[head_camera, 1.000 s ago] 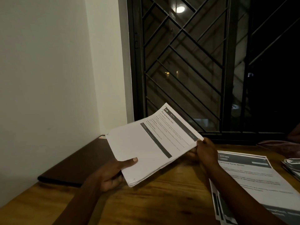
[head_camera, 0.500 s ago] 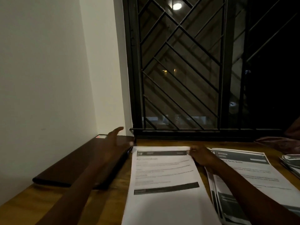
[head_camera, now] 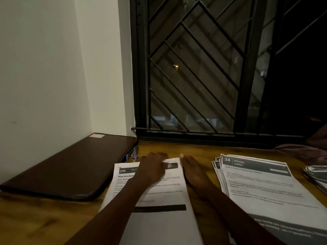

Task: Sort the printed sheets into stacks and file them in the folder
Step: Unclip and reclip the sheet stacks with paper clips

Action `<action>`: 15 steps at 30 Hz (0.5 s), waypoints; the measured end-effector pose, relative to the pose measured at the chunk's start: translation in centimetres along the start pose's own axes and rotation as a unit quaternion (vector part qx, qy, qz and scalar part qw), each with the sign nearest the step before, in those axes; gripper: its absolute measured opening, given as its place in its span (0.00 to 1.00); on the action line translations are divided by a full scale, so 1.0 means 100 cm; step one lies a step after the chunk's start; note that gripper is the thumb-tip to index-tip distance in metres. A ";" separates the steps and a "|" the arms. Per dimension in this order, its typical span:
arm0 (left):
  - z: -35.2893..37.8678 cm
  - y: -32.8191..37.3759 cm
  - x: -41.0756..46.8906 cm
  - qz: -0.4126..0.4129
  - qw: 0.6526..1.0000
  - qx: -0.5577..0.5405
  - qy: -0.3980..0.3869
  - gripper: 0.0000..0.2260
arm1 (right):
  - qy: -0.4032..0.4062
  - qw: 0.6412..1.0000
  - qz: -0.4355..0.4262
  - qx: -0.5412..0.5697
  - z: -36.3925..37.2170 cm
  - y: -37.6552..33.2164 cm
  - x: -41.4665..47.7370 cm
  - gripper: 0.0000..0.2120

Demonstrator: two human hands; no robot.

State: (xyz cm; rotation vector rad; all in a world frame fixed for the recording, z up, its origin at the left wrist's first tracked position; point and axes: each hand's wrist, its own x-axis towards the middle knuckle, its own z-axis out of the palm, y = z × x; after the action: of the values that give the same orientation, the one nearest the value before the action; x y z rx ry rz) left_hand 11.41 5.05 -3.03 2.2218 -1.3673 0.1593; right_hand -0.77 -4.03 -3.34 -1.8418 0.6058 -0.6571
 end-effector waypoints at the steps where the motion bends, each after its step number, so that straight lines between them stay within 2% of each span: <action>1: 0.003 -0.001 -0.001 -0.002 0.999 -0.031 0.005 0.07 | 0.010 1.000 0.012 0.027 0.006 -0.001 -0.001 0.16; 3: 0.009 -0.001 -0.004 -0.016 0.997 -0.076 0.018 0.09 | 0.029 0.998 0.024 0.052 0.017 -0.003 0.000 0.23; 5: 0.014 -0.003 -0.003 -0.028 0.994 -0.103 0.019 0.06 | 0.045 0.996 0.024 0.073 0.024 -0.003 0.002 0.26; 11: 0.009 -0.006 -0.002 -0.049 0.974 -0.218 0.021 0.04 | 0.056 0.981 0.096 0.159 0.016 -0.001 0.015 0.23; 13: 0.008 -0.007 -0.002 -0.051 0.972 -0.231 0.021 0.03 | 0.084 0.989 0.062 0.109 0.012 -0.006 0.026 0.17; 14: 0.008 -0.008 -0.002 -0.054 0.971 -0.234 0.020 0.03 | 0.093 0.993 0.027 0.063 0.011 -0.011 0.032 0.10; 15: 0.007 -0.008 -0.002 -0.055 0.969 -0.239 0.022 0.02 | 0.094 0.995 -0.014 0.012 0.009 -0.017 0.037 0.08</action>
State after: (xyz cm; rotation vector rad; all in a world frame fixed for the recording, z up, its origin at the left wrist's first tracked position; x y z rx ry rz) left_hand 11.85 5.18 -4.01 1.8677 -1.1125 -0.1478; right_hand 2.70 -5.34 -1.47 -1.7811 0.6918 -0.8593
